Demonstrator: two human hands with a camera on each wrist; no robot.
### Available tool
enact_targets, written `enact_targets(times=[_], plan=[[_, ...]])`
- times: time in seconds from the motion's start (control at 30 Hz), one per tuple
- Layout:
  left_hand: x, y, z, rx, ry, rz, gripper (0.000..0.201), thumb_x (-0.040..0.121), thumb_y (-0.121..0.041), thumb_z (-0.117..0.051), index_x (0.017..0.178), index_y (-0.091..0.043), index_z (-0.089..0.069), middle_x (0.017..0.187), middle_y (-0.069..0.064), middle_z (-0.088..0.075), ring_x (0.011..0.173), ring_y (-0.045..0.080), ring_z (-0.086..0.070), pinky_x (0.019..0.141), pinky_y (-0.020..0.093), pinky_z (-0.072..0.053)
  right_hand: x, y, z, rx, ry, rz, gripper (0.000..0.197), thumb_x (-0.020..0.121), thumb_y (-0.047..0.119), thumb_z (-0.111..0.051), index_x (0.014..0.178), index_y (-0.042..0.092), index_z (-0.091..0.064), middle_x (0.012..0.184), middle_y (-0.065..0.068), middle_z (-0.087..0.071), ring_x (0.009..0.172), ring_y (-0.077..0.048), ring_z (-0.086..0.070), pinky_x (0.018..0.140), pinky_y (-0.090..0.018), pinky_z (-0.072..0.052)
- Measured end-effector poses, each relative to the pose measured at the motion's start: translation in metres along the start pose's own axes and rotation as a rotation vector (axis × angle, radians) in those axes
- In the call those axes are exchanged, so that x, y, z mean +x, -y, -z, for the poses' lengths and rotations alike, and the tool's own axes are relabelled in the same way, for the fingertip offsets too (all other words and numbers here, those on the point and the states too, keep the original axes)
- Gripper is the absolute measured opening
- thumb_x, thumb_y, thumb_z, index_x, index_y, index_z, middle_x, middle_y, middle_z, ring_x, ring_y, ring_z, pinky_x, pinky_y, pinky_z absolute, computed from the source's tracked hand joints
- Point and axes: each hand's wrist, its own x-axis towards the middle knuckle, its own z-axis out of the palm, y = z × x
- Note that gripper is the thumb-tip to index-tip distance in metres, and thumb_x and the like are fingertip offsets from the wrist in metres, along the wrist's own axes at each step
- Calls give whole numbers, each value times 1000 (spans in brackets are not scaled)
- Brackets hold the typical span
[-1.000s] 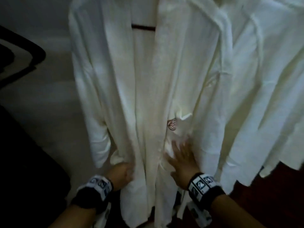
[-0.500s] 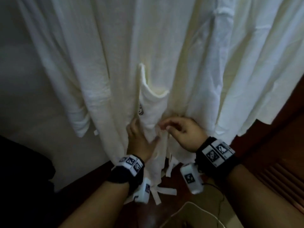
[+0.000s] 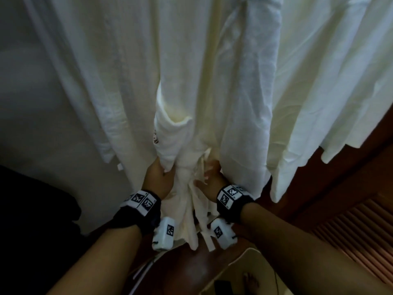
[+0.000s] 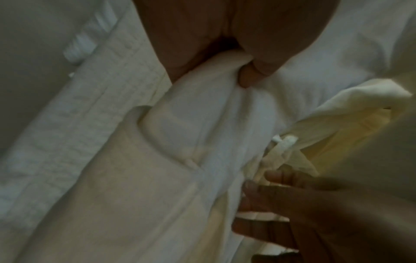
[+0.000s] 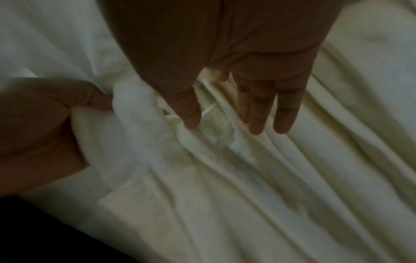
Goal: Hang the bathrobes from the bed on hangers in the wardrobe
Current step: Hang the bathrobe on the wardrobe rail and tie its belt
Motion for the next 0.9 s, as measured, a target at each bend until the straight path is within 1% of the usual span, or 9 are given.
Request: enact_targets(times=[0.17, 0.27, 0.37, 0.47, 0.6, 0.7, 0.73, 0.8, 0.9], plan=[[-7, -3, 1, -17, 1, -6, 25, 97, -14, -52, 116, 0, -61, 112, 6, -63, 108, 14, -54, 87, 16, -37, -20, -7, -21, 203, 48, -34, 63, 87, 26, -69, 137, 12, -32, 130, -3, -49, 121, -22, -50, 100, -33, -43], [-14, -1, 0, -22, 15, -8, 18, 97, -11, -53, 107, 0, -62, 104, 6, -64, 103, 16, -57, 84, 16, -38, -30, -8, -17, 40, 186, 50, 45, 96, 28, -56, 137, 13, -45, 130, -2, -53, 119, -19, -51, 89, -21, -38], [-14, 1, 2, 39, -19, -73, 20, 96, -14, -53, 105, 1, -63, 102, 7, -64, 102, 19, -59, 82, 17, -39, -38, -8, -5, -9, 197, 64, 25, 100, 35, -44, 114, 21, -59, 112, -1, -66, 100, -18, -60, 81, -24, -42], [-7, 2, 4, 94, -77, -37, 26, 96, -12, -53, 115, 3, -61, 112, 18, -66, 107, 27, -60, 85, 22, -39, -56, 1, 14, 186, 118, 80, 8, 92, 34, -55, 95, 27, -56, 80, 2, -70, 74, -15, -68, 71, -31, -53], [-12, -1, 6, 123, 48, -99, 43, 94, -28, -48, 124, 2, -56, 121, 19, -62, 113, 27, -58, 86, 15, -37, -89, 21, 47, 620, 382, 277, 56, 87, 3, -67, 132, 24, -43, 103, -19, -68, 80, -34, -69, 73, -39, -58], [-24, -3, 18, 170, 253, -302, 47, 93, -44, -49, 125, -11, -53, 123, 0, -58, 113, 11, -55, 93, 17, -42, -96, 21, 62, 615, 389, 340, 31, 89, -4, -62, 116, 12, -60, 109, -13, -68, 65, -31, -65, 62, -34, -56], [-26, -3, 26, 189, 223, -380, 36, 94, -42, -49, 114, -12, -56, 113, -4, -56, 103, 10, -55, 89, 20, -45, -95, 17, 61, 556, 337, 350, 21, 89, -1, -63, 103, 14, -67, 105, -12, -69, 60, -25, -63, 59, -32, -54], [-18, 3, 42, 167, -95, -400, 25, 94, -36, -44, 87, -14, -53, 92, 2, -51, 83, 16, -49, 77, 31, -43, -94, 13, 56, 478, 288, 334, 20, 83, 7, -63, 80, 22, -75, 91, -15, -70, 61, -18, -61, 58, -31, -52], [19, 22, 67, 177, -475, -42, 42, 83, -46, -51, 98, -7, -55, 101, 16, -57, 92, 30, -57, 85, 37, -47, -97, 14, 44, 392, 394, 307, 21, 76, 17, -60, 77, 27, -79, 85, -4, -75, 83, -16, -66, 76, -40, -53]])
